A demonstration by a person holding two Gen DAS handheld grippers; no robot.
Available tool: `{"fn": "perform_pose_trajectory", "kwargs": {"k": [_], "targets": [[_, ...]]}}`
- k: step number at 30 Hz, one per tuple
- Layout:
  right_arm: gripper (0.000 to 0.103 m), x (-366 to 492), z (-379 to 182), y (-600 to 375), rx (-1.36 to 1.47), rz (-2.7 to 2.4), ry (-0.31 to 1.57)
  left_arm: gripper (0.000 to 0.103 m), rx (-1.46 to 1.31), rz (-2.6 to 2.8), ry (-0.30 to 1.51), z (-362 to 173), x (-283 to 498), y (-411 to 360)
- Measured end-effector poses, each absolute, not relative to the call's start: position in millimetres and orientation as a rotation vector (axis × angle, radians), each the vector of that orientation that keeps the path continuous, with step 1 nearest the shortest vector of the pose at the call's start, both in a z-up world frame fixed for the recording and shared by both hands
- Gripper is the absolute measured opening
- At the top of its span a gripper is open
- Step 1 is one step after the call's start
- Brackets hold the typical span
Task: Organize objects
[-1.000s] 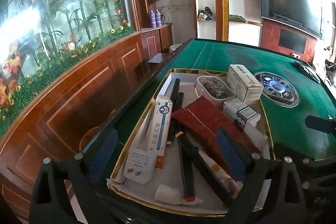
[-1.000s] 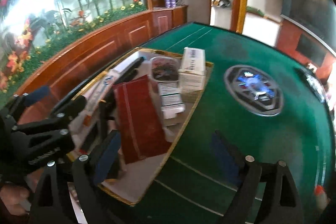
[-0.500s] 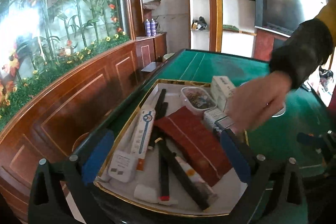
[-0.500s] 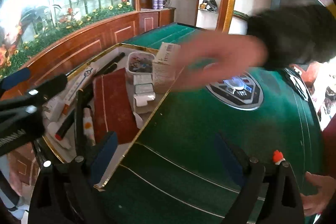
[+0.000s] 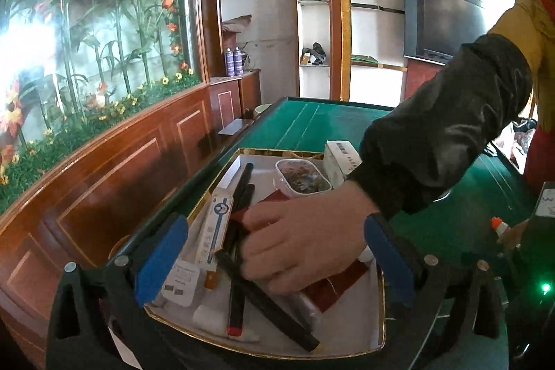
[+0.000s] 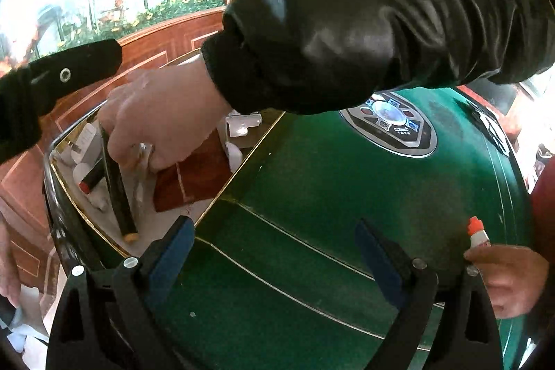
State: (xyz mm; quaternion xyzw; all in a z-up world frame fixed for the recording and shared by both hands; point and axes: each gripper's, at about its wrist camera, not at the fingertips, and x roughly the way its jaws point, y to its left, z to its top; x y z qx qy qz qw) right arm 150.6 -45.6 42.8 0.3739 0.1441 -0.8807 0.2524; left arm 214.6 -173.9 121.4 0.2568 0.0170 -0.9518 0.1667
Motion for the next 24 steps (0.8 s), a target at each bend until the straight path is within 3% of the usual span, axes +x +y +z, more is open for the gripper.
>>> {"fn": "perform_pose_trajectory", "kwargs": {"k": [24], "targets": [[0.098,133,54,-35,1.000,-2.438,0.357,0.103,0.739,-2.665,-0.042,119,199,-157]]}}
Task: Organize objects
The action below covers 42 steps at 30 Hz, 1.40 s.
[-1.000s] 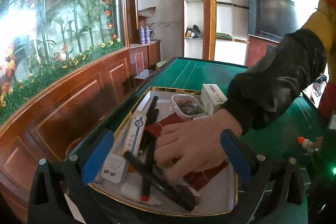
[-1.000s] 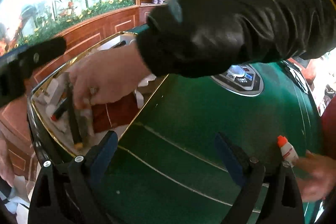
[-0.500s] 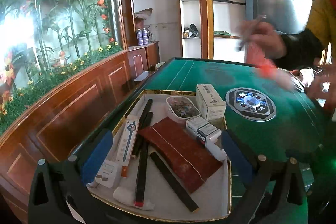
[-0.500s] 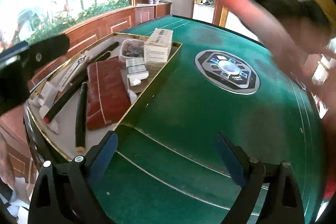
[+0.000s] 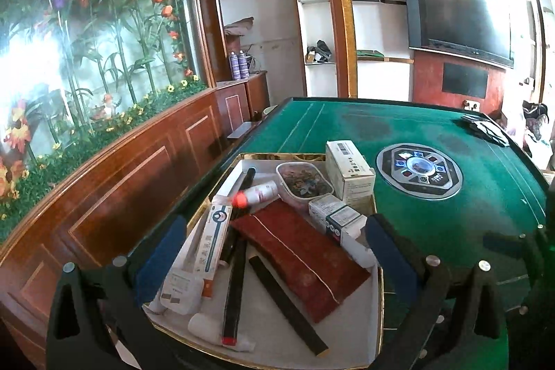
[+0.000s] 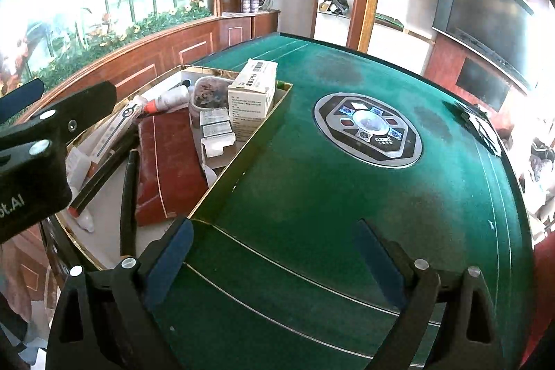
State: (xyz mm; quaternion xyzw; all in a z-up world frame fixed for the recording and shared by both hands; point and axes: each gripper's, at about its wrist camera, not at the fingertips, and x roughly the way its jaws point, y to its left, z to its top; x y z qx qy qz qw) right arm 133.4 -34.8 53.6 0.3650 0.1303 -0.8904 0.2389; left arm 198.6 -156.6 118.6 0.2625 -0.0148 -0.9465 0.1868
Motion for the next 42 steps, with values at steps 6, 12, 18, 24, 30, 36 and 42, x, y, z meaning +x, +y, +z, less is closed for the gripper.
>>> {"fn": "perform_pose_trajectory", "kwargs": {"k": [6,12,18,24,30,36,42], "targets": [[0.099,132,54,-32,1.002,-2.438,0.349,0.103,0.763,-2.668,-0.058,117,193,-150],[0.099,125,54,-26,1.010,-2.447,0.335,0.103,0.762,-2.668,-0.069,117,189,-141],[0.099,116,59,-27,1.014,-2.467,0.364,0.103,0.738,-2.684,-0.011,122,187,-143],[0.099,109,67,-36,0.996,-2.470,0.376,0.103,0.886,-2.752,0.240,117,174,-171],[0.100,111,65,-47,0.989,-2.462,0.424,0.103,0.876,-2.735,0.348,115,181,-195],[0.100,114,69,-60,0.967,-2.455,0.454,0.103,0.839,-2.648,0.319,114,189,-213],[0.100,122,72,-79,0.938,-2.437,0.510,0.103,0.825,-2.587,0.297,111,194,-224]]}}
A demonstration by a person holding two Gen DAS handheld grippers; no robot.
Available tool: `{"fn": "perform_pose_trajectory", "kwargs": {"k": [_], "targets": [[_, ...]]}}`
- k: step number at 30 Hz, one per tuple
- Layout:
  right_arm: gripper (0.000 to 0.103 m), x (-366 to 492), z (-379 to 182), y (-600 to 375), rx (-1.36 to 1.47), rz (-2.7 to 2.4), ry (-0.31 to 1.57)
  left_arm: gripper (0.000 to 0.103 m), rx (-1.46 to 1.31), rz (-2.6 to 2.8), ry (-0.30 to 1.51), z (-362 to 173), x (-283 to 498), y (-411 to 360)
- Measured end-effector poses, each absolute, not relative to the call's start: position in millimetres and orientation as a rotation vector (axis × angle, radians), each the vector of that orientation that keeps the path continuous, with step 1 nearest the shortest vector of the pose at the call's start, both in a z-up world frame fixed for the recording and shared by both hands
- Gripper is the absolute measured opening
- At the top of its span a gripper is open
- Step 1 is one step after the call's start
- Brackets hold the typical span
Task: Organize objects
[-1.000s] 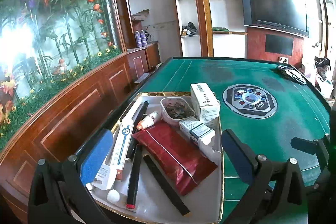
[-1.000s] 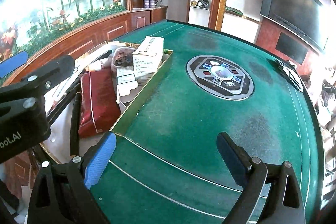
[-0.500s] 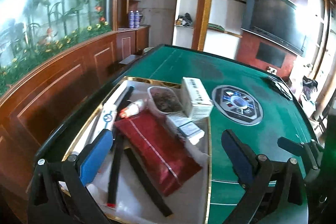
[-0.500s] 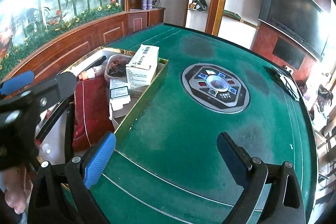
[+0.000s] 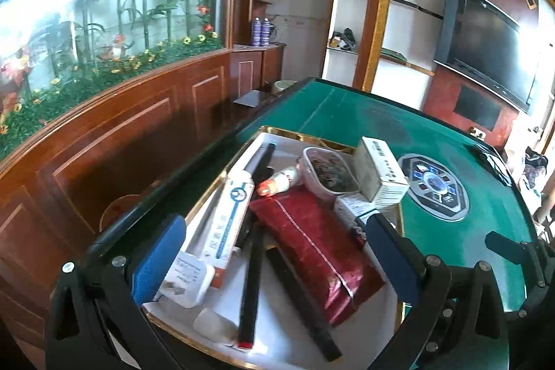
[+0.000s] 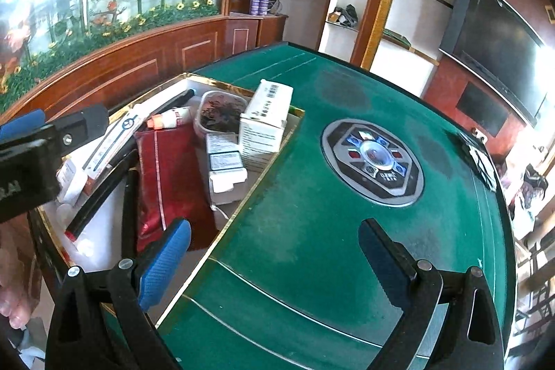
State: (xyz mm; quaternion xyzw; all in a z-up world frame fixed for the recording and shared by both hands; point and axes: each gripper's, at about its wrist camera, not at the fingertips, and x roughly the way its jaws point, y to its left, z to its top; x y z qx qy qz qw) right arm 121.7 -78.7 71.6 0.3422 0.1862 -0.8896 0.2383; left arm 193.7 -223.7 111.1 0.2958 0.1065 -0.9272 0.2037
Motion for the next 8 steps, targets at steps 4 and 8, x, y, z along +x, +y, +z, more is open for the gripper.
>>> {"fn": "perform_pose_trajectory", "kwargs": {"k": [4,8], "targets": [[0.100,126.2,72.8,-89.6,0.921,-2.421,0.540,0.103,0.814,-2.554,0.273,110.2,195.8,-226.1],[0.100,127.1,72.8,-92.0,0.919,-2.422,0.543,0.103,0.807,-2.518,0.274,110.8,196.3,-230.0]]}}
